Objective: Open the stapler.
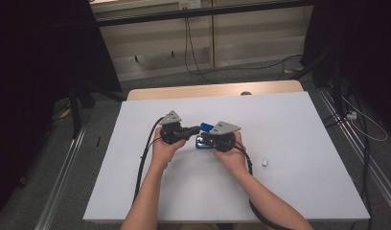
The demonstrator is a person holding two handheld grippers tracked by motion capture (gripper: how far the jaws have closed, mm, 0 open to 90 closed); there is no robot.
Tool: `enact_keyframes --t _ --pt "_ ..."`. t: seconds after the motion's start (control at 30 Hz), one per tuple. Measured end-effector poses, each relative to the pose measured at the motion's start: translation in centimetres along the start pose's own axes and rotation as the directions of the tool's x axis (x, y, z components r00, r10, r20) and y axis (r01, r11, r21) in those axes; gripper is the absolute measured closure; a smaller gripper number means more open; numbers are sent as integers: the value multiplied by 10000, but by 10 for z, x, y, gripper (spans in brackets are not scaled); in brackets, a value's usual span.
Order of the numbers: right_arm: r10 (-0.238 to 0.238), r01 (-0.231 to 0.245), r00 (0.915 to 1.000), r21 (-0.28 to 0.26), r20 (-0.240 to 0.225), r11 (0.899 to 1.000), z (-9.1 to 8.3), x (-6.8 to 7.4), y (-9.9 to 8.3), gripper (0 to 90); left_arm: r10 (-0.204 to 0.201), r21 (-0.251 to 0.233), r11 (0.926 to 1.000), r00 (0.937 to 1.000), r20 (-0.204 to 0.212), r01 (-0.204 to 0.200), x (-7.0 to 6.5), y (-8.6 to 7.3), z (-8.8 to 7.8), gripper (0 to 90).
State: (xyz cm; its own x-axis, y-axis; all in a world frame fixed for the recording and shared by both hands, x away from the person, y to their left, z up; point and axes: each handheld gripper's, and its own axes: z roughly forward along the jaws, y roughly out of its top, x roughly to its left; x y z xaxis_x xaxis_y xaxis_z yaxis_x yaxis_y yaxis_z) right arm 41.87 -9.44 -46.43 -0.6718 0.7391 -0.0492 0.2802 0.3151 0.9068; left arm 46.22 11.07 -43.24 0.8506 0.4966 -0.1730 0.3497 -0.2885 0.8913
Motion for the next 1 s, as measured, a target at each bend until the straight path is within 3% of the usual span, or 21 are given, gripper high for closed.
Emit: enact_keyframes --t 0.47,0.63,1.0 --pt "-184 192 9982 -135 567 9997 1 5 0 900 54 72 10000 10000 -15 -54 2 -3 1 900" --pt "-194 202 9981 -123 593 9997 0 5 1 900 -129 234 9996 9998 -116 132 6 -8 3 900" --pt "-170 174 9982 -76 569 9998 -1 4 3 900 24 406 9992 9998 -220 -15 5 -10 10 900"
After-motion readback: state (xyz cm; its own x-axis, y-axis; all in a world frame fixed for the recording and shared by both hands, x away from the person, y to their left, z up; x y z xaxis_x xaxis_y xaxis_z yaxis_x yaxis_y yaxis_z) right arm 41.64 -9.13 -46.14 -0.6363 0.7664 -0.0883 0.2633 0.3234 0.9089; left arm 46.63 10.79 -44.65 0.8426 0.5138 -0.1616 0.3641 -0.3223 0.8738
